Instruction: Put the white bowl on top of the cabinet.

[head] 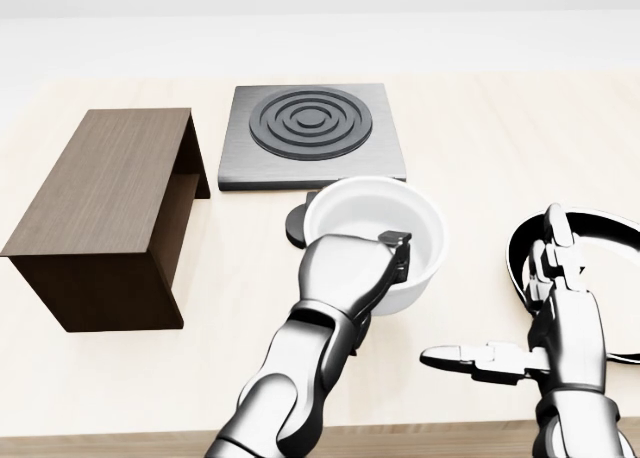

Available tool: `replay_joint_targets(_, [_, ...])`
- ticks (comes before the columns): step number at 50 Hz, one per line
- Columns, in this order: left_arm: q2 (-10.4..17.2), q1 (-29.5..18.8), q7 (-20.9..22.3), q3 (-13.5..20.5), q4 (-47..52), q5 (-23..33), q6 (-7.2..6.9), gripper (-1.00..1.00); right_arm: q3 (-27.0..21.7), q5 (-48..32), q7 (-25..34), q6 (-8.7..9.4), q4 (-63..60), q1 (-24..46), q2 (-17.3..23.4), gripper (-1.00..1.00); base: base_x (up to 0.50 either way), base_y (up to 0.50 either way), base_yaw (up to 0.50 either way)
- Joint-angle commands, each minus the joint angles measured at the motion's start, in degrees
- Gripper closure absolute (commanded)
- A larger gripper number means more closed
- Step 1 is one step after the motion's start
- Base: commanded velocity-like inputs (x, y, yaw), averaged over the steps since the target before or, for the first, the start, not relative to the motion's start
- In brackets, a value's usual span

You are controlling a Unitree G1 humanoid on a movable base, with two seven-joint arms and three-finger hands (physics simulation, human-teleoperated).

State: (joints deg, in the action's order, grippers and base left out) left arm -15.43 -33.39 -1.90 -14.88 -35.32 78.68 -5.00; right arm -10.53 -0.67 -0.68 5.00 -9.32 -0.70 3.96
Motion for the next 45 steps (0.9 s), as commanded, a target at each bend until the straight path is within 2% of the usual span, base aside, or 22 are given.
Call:
replay_joint_targets(1, [-0.3, 0.7, 5.4, -0.7, 10.4, 8.5, 0.0, 1.0, 0.9, -0.9, 0.0, 0.0, 0.7, -0.2, -0.3, -1.0, 0.0, 0.0, 0.0])
replay_joint_targets(6, [-0.5, 0.7, 7.2, 0.1, 12.6, 10.3, 0.0, 1.0, 1.1, -1.1, -0.1, 0.0, 1.1, -0.1, -0.3, -1.0, 0.0, 0.0, 0.0])
replay_joint_targets(9, [-0.1, -0.1, 10.5, 0.5, 15.3, 12.4, 0.0, 1.0, 1.4, -1.4, 0.0, 0.0, 1.0, -0.4, -0.4, -1.0, 0.0, 0.0, 0.0])
replay_joint_targets(15, [0.9, -3.0, 15.5, 2.1, 16.3, 14.5, 0.0, 1.0, 1.5, -1.6, 0.0, -0.18, 1.2, -0.4, -0.5, -1.0, 0.0, 0.0, 0.0])
replay_joint_targets(18, [1.6, -4.8, 16.6, 3.4, 15.6, 14.1, 0.0, 1.0, 1.6, -1.7, 0.0, -0.3, 1.3, -0.4, -0.5, -1.0, 0.0, 0.0, 0.0])
replay_joint_targets(24, [4.9, -9.4, 20.9, 5.8, 16.5, 13.3, 0.0, 1.0, 2.2, -2.3, -0.2, -0.89, 2.0, -0.4, -0.7, -1.0, 0.0, 0.0, 0.0])
replay_joint_targets(28, [7.3, -12.3, 25.0, 7.5, 18.1, 13.1, 0.0, 1.0, 2.2, -2.3, 0.0, -0.46, 1.1, -0.8, -0.7, -1.0, 0.0, 0.0, 0.0])
replay_joint_targets(34, [10.6, -15.9, 28.4, 9.8, 19.5, 10.7, 0.0, 1.0, 2.3, -2.5, 0.1, -0.29, 1.1, -0.8, -0.8, -1.0, 0.0, 0.0, 0.0])
replay_joint_targets(36, [11.3, -16.9, 28.1, 10.3, 19.7, 9.5, 0.0, 1.0, 2.4, -2.7, 0.0, -0.52, 1.4, -0.7, -0.9, -1.0, 0.0, 0.0, 0.0])
replay_joint_targets(45, [13.3, -18.0, 31.6, 10.6, 22.6, 10.5, 0.0, 1.0, 2.9, -3.1, -0.1, -1.03, 1.8, -1.0, -1.0, -1.0, 0.0, 0.0, 0.0])
